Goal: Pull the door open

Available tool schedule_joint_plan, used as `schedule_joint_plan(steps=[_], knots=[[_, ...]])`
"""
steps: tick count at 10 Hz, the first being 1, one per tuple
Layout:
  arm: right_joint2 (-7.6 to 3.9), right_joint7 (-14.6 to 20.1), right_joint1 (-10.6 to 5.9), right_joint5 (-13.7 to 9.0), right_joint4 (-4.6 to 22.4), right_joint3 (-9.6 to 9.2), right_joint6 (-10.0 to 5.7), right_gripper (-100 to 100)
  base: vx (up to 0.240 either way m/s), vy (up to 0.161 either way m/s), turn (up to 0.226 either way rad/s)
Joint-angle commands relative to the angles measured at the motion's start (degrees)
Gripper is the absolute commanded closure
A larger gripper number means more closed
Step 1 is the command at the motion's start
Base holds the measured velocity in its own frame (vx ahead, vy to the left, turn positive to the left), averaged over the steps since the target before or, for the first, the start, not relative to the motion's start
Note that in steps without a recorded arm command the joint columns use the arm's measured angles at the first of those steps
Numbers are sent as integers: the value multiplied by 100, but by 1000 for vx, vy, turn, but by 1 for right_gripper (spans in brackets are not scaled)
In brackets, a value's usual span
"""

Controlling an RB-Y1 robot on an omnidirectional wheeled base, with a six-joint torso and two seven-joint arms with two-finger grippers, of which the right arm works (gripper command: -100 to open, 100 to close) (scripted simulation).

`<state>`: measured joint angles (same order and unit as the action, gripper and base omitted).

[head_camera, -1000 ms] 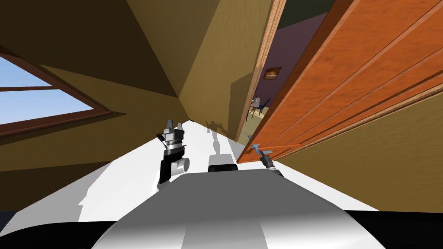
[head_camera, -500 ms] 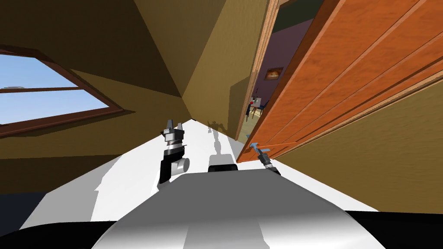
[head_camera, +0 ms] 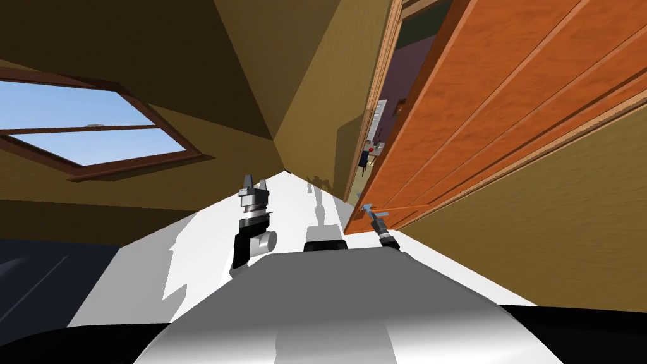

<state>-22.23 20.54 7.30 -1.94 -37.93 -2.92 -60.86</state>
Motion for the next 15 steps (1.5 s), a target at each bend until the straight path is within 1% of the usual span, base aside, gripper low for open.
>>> schedule_joint_plan(steps=[1, 2, 3, 6, 7, 9, 10, 12, 13, 14, 15], knots=[[116, -64, 2, 41, -122, -50, 179, 100, -162, -65, 74], [116, -64, 2, 41, -122, -50, 179, 100, -72, -26, 16], [198, -141, -63, 50, -225, -32, 357, 100, -117, -50, 95], [347, -280, -183, 64, -412, 0, 681, 100, -184, -103, 134], [347, -280, -183, 64, -412, 0, 681, 100, -110, -57, 26], [432, -359, -250, 73, -519, 18, 864, 100, -96, -80, 61], [484, -407, -292, 78, -584, 29, 977, 100, -112, -134, 116], [560, -477, -352, 85, -680, 45, 1141, 100, -88, -145, 111], [550, -442, -313, 93, -666, 14, 1109, 100, -28, -60, 63], [455, -349, -252, 77, -567, 12, 954, 100, -93, 21, 292], [377, -281, -208, 60, -492, 25, 837, 100, -147, 24, 305]])
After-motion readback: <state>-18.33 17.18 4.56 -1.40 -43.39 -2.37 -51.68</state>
